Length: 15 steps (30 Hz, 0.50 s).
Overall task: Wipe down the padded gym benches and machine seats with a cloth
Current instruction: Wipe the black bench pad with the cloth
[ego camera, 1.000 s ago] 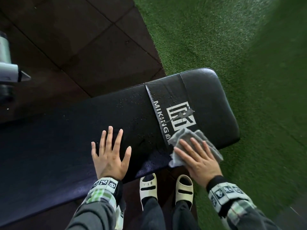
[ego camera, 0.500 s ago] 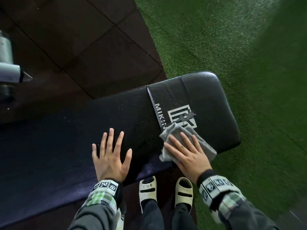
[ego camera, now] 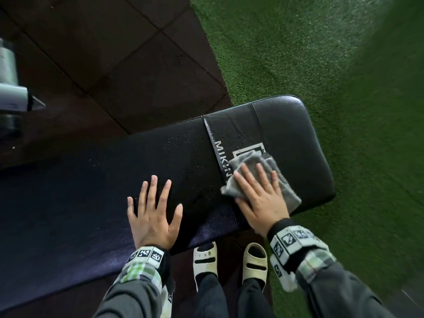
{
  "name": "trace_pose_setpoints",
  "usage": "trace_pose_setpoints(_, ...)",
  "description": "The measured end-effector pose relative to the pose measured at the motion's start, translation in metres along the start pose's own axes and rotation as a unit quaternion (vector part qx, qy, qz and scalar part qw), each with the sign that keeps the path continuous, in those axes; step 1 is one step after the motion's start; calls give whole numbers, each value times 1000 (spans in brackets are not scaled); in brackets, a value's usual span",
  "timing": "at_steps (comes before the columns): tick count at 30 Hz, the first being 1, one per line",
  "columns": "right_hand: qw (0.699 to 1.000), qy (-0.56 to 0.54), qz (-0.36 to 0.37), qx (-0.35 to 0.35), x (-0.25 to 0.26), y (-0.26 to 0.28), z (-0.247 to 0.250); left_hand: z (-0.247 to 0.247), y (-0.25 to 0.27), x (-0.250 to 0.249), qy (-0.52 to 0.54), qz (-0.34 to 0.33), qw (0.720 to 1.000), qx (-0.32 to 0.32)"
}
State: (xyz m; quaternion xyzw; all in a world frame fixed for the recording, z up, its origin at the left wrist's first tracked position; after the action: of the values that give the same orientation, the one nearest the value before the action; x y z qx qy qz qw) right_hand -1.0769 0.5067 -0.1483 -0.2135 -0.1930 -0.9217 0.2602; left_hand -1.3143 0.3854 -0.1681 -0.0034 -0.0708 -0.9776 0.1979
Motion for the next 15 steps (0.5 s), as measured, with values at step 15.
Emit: trace_pose_setpoints(15, 979, -2, -205, -16, -47, -46, 42, 3, -1, -1, 12, 1, 1000, 5)
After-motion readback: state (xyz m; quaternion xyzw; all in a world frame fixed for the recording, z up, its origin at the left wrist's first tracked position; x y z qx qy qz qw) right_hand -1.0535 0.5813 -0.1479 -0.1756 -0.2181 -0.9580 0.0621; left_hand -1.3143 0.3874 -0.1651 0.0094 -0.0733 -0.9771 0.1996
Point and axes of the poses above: each hand's wrist, its own y-axis away from the middle knuckle, its own z-axis out of the back of the hand, x = y × z, the point moved 3 cm from there along -y, towards the middle knuckle, and after that the axes turned 15 degrees about -y, right-handed, at the moved point
